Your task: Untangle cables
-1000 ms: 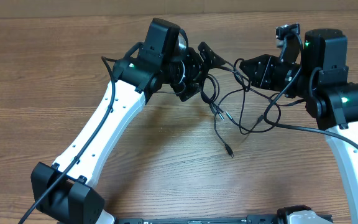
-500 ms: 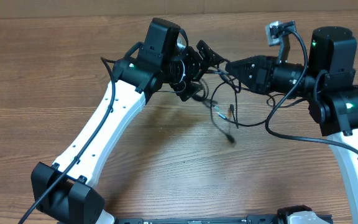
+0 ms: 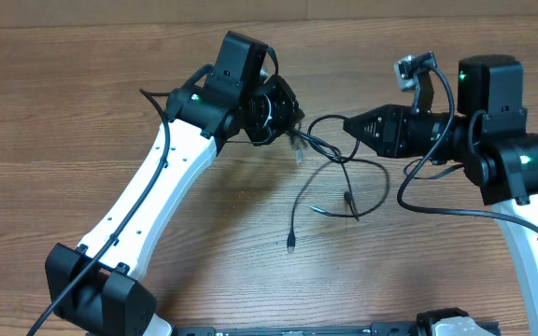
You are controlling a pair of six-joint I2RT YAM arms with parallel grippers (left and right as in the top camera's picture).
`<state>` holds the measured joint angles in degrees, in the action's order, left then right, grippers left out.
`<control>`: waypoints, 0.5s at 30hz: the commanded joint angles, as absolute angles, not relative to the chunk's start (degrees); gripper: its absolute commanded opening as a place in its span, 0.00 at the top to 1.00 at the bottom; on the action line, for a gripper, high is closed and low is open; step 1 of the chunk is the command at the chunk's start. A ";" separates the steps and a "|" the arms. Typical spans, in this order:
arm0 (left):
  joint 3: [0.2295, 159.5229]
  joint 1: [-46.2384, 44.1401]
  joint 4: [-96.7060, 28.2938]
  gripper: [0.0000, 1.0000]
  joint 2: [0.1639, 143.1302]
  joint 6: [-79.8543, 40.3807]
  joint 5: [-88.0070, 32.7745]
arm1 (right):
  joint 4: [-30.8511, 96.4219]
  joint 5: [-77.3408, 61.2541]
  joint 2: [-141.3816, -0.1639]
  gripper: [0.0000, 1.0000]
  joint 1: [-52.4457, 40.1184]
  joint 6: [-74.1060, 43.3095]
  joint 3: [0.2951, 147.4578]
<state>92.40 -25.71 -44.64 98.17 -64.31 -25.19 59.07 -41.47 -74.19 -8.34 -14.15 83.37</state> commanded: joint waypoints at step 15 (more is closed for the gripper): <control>92.66 -26.46 -44.60 0.96 98.13 -21.85 -16.10 | 70.35 -36.95 -72.44 0.31 -8.21 2.85 84.88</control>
